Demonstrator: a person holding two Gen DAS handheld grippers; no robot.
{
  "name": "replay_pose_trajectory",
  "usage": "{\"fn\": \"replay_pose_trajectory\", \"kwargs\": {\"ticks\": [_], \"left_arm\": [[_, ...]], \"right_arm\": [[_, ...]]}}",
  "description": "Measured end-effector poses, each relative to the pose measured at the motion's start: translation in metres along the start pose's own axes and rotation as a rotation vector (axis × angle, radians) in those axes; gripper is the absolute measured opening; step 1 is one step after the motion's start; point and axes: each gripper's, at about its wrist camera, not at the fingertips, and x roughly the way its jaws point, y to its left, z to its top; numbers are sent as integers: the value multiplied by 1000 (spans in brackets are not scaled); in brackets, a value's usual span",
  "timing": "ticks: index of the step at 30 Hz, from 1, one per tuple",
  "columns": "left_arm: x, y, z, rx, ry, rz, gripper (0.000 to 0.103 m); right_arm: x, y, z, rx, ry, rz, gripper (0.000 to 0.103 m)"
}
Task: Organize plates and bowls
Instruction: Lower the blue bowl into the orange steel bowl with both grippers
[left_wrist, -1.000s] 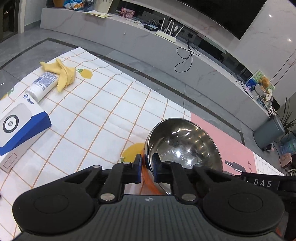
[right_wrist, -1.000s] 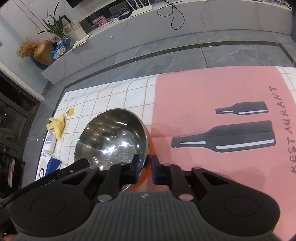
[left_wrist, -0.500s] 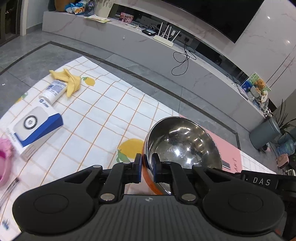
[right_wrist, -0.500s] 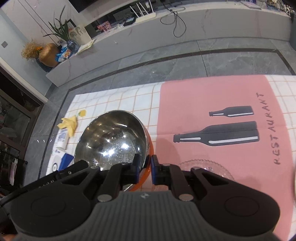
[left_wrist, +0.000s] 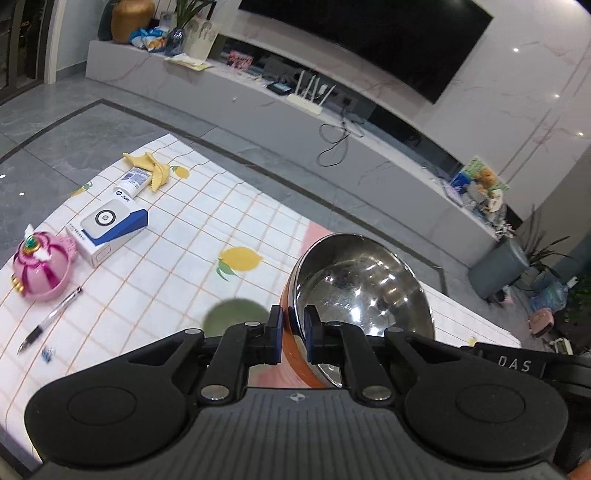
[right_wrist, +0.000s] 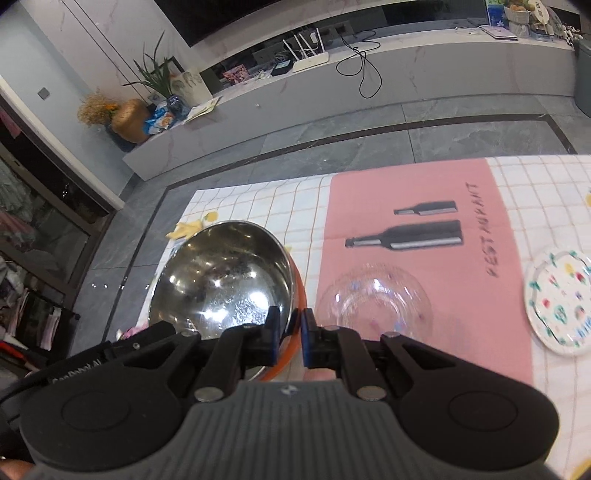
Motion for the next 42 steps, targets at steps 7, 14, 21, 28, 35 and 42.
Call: {"fn": "replay_pose_trajectory", "kwargs": {"ticks": [7, 14, 21, 28, 35, 42], "left_arm": [[-43, -10, -55, -31, 13, -78, 13], [-56, -13, -110, -49, -11, -122, 14], [-54, -8, -150, -63, -29, -153, 14], [-31, 2, -170, -96, 10, -158, 14], [-16, 8, -181, -127, 46, -152, 14], [-5, 7, -184, -137, 66, -150, 14]], "right_arm": [[-68, -29, -52, 31, -34, 45, 10], [-98, -61, -112, 42, -70, 37, 10], [-95, -98, -168, 175, -102, 67, 10], [-82, -118, -190, 220, -100, 48, 10], [-75, -126, -194, 208, -116, 14, 11], [-68, -132, -194, 213, -118, 4, 11]]}}
